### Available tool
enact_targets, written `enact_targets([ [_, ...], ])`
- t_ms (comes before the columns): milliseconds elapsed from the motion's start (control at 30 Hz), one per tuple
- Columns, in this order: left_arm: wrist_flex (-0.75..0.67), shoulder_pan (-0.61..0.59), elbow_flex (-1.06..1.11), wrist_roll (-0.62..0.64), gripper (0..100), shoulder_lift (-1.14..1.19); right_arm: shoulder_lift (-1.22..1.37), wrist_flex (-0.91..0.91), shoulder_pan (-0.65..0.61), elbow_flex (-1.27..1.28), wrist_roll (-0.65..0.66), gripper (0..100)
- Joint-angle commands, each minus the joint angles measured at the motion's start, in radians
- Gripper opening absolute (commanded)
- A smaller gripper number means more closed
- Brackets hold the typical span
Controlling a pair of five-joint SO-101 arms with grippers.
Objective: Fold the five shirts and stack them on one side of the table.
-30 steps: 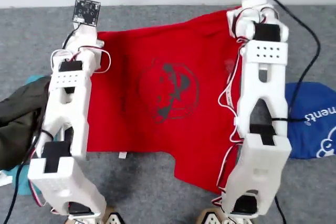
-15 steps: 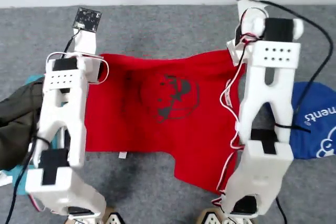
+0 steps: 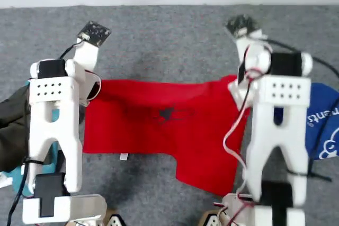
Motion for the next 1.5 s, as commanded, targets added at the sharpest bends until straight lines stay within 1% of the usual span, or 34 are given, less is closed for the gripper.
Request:
enact_targets([
  [0, 0.041, -0.006, -0.036, -0.026, 2, -0.041, -0.163, 0.038, -0.001, 0.18, 0.038, 0.9],
  [100, 0.092, -0.003, -0.022, -0.031, 2, -0.043, -0.252, -0.013, -0.001, 0.322, 0.04, 0.9],
  [200, 0.101, -0.006, 0.038, -0.032, 2, -0.048, -0.309, -0.042, -0.002, 0.413, 0.04, 0.9],
  [300, 0.104, -0.006, 0.105, -0.037, 2, -0.051, -0.361, -0.035, -0.002, 0.463, 0.04, 0.9],
  [400, 0.104, -0.006, 0.166, -0.058, 2, -0.051, -0.404, -0.025, -0.002, 0.496, 0.077, 0.9],
  [567, 0.101, -0.008, 0.236, -0.058, 2, -0.051, -0.463, -0.001, -0.002, 0.566, 0.109, 0.9],
  [800, 0.104, -0.008, 0.243, -0.06, 2, -0.051, -0.553, 0.031, -0.001, 0.641, 0.158, 0.9],
  [933, 0.118, -0.008, 0.246, -0.06, 1, -0.051, -0.57, 0.024, -0.001, 0.683, 0.16, 0.9],
  [1033, 0.173, -0.029, 0.246, -0.061, 1, -0.051, -0.575, 0.025, 0.004, 0.701, 0.176, 0.9],
  [1200, 0.184, -0.08, 0.251, -0.1, 1, -0.051, -0.575, 0.025, 0.002, 0.707, 0.181, 0.9],
  [1333, 0.16, -0.077, 0.314, -0.103, 1, -0.051, -0.575, 0.025, 0.004, 0.709, 0.181, 0.9],
  [1467, 0.054, -0.08, 0.372, -0.1, 1, -0.051, -0.575, 0.024, -0.001, 0.709, 0.186, 0.9],
])
